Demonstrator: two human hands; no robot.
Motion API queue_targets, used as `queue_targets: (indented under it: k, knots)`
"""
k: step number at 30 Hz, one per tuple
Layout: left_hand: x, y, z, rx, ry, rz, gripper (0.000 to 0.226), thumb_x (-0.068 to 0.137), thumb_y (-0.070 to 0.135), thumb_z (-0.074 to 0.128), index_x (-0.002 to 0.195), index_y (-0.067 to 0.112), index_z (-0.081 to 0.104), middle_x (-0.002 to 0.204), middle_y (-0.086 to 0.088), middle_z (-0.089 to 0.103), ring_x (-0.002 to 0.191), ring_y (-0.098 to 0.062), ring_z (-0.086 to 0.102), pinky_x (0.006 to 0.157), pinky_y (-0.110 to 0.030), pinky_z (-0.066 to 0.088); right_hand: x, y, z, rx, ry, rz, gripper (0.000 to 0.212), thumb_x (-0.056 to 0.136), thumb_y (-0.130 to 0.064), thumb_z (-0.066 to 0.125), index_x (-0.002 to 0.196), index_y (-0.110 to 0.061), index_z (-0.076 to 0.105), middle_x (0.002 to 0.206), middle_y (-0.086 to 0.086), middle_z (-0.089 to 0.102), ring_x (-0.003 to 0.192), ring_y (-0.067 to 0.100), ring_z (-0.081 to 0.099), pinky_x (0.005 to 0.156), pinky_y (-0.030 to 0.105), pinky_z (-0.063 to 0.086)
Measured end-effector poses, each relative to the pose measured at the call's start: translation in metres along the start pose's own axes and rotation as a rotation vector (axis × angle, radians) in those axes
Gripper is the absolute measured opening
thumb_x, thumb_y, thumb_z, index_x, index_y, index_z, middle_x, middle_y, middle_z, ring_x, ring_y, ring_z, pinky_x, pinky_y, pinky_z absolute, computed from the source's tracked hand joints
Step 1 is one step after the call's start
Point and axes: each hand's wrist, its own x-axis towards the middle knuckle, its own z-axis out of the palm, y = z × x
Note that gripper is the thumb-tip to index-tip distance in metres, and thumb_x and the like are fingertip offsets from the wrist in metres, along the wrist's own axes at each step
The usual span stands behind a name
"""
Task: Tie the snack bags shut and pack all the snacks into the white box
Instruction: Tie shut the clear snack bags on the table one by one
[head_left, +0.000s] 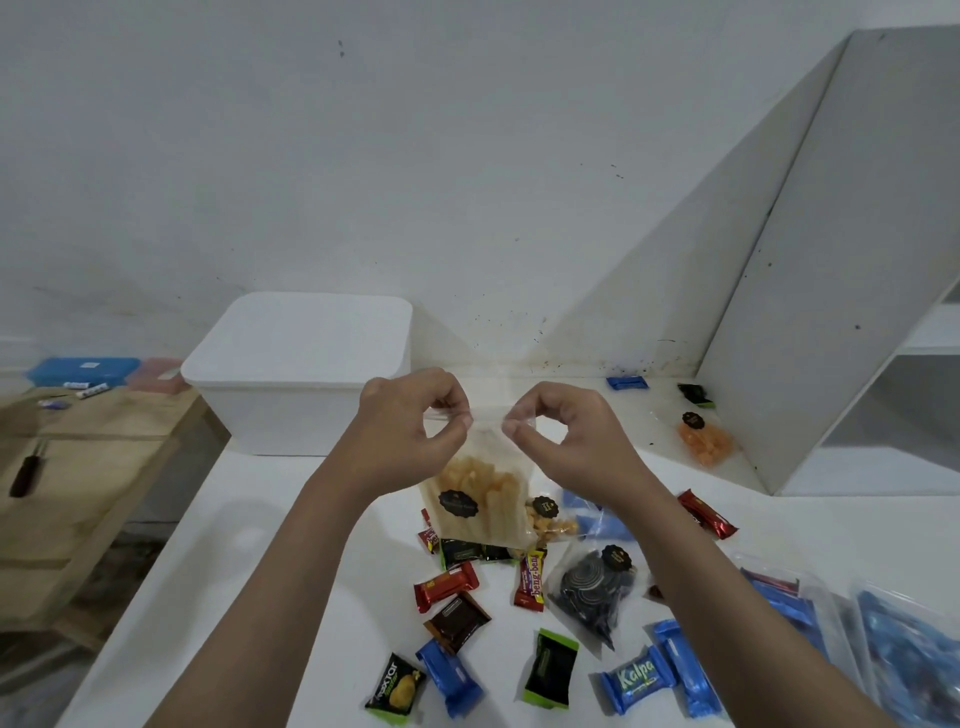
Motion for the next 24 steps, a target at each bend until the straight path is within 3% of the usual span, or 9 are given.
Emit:
queue_targets:
  k: [5, 9, 14, 20, 24]
  knots:
    - [-0.002, 0.005, 0.003, 0.018, -0.018, -0.023, 0.005, 0.076, 0.035, 0.051, 0.071, 0.035, 0.051, 0.081, 0.013, 0.063, 0.085, 0.0, 0.058, 0.104, -0.038, 0.03, -0.004, 0.0, 0.004, 0.053, 0.043, 0.003, 0.02, 0.083, -0.008, 0.067, 0.071, -0.024, 0.061, 0.074, -0.008, 0.066, 0.081, 0.01, 0.064, 0.082, 0.026, 0.053]
    - [-0.002, 0.005, 0.006, -0.043, -0.041, -0.014, 0.002, 0.076, 0.035, 0.056, 0.075, 0.034, 0.057, 0.081, 0.015, 0.065, 0.086, 0.0, 0.06, 0.097, -0.047, 0.042, -0.005, 0.002, 0.006, 0.032, 0.051, -0.029, 0.012, 0.081, -0.015, 0.065, 0.073, -0.024, 0.062, 0.078, -0.004, 0.068, 0.082, 0.011, 0.064, 0.083, 0.036, 0.053]
    - [0.0, 0.011, 0.008, -0.066, -0.053, -0.007, 0.006, 0.077, 0.037, 0.058, 0.073, 0.04, 0.055, 0.081, 0.017, 0.064, 0.087, 0.001, 0.059, 0.096, -0.048, 0.042, -0.006, 0.004, 0.008, 0.06, 0.069, -0.034, 0.006, 0.08, -0.019, 0.063, 0.077, -0.013, 0.065, 0.078, -0.004, 0.067, 0.081, 0.013, 0.064, 0.084, 0.04, 0.053]
    - [-0.002, 0.017, 0.009, -0.043, -0.025, 0.009, 0.015, 0.077, 0.034, 0.056, 0.069, 0.044, 0.049, 0.082, 0.023, 0.061, 0.083, -0.001, 0.058, 0.095, -0.048, 0.041, -0.007, 0.0, 0.011, 0.066, 0.076, -0.057, 0.007, 0.08, -0.019, 0.062, 0.078, -0.013, 0.065, 0.078, -0.004, 0.067, 0.08, 0.01, 0.063, 0.083, 0.035, 0.053]
    - [-0.002, 0.015, 0.012, -0.033, -0.01, 0.019, 0.015, 0.077, 0.031, 0.055, 0.07, 0.043, 0.048, 0.072, 0.02, 0.059, 0.08, -0.001, 0.057, 0.096, -0.046, 0.039, -0.009, -0.001, 0.014, 0.086, 0.086, -0.07, 0.006, 0.079, -0.017, 0.06, 0.078, -0.012, 0.064, 0.076, -0.005, 0.065, 0.077, 0.007, 0.061, 0.08, 0.027, 0.051]
